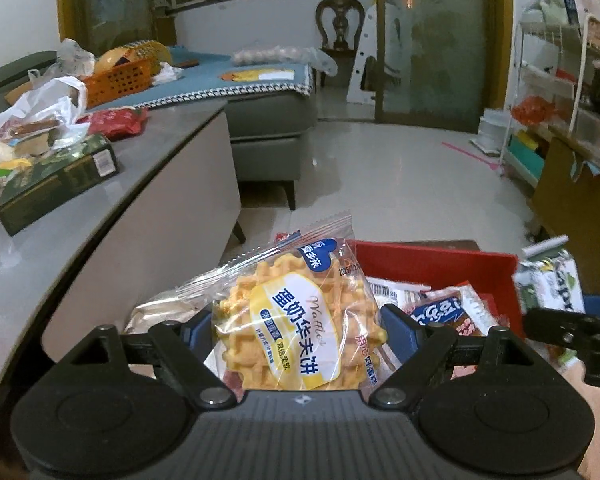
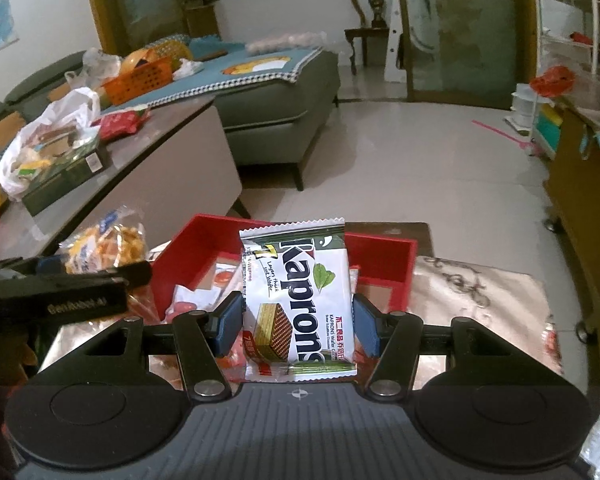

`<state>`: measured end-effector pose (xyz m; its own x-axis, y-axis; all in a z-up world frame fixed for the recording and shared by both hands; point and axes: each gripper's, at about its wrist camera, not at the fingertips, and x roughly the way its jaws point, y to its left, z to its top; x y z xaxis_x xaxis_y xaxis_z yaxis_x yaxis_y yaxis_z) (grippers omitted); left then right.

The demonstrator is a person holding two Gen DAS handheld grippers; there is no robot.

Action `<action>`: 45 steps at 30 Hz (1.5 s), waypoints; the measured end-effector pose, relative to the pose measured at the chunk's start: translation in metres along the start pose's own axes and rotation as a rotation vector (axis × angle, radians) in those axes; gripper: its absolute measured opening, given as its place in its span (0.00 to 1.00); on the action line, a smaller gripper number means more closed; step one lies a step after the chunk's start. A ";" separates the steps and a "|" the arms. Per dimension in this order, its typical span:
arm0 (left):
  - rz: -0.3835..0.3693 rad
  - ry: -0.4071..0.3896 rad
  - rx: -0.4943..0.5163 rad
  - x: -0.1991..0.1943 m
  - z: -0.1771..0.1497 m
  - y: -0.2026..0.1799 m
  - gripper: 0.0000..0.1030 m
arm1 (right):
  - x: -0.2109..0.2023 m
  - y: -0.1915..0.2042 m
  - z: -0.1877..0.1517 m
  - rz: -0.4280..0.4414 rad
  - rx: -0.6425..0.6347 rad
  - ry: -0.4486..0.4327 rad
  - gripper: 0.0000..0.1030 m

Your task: Organize snacks

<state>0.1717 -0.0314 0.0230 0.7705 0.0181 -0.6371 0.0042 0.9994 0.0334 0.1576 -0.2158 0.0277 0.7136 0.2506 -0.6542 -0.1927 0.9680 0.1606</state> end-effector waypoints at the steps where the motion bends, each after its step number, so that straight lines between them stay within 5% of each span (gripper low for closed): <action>1: 0.001 0.004 0.008 0.004 0.000 -0.002 0.75 | 0.005 0.001 0.001 0.003 -0.001 0.007 0.63; 29: 0.011 0.112 0.051 0.054 -0.004 -0.015 0.77 | 0.061 0.006 0.004 -0.003 0.002 0.091 0.67; 45: 0.013 0.060 0.056 0.030 0.000 -0.013 0.82 | 0.045 -0.002 0.005 -0.087 0.006 0.068 0.70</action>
<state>0.1948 -0.0437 0.0029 0.7311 0.0342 -0.6814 0.0318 0.9959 0.0841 0.1940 -0.2062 0.0018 0.6798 0.1641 -0.7148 -0.1277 0.9862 0.1050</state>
